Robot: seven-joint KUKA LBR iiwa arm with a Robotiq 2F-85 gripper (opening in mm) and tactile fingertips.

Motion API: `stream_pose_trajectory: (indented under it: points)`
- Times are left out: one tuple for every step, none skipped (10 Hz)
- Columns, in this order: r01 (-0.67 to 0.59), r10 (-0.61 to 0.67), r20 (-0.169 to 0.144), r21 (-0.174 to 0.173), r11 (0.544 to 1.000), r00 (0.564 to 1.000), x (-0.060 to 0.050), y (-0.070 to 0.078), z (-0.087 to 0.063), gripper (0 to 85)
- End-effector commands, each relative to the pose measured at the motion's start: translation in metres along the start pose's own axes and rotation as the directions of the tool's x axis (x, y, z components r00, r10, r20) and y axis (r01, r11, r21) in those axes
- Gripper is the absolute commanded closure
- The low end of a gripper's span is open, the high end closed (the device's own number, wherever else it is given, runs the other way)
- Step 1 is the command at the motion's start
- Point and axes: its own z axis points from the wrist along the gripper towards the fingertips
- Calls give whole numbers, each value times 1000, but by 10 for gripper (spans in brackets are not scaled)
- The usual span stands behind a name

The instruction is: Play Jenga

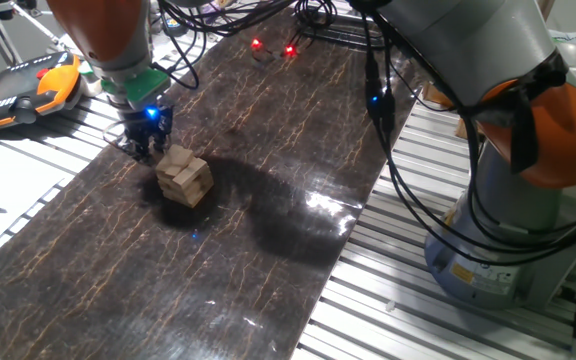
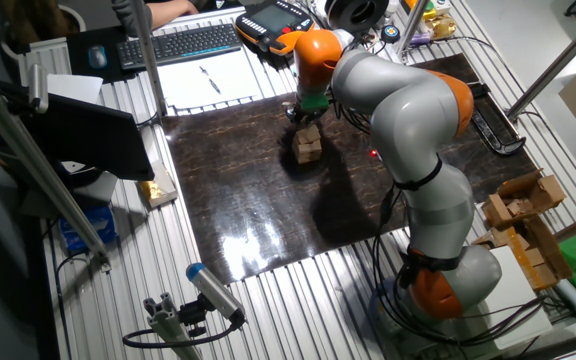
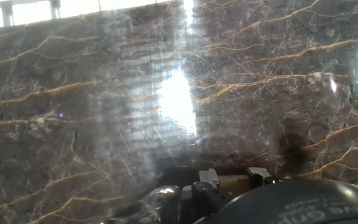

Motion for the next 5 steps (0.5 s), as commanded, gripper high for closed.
stream_pose_trajectory:
  points:
    - [-4,4,-2,0,1000,1000,0,0,0,543]
    - [-11,11,-5,0,1000,1000,0,0,0,543]
    - [-19,19,-5,0,1000,1000,0,0,0,543]
    - [-24,24,-3,0,1000,1000,0,0,0,543]
    - [-24,24,-4,-6,1000,1000,0,0,0,543]
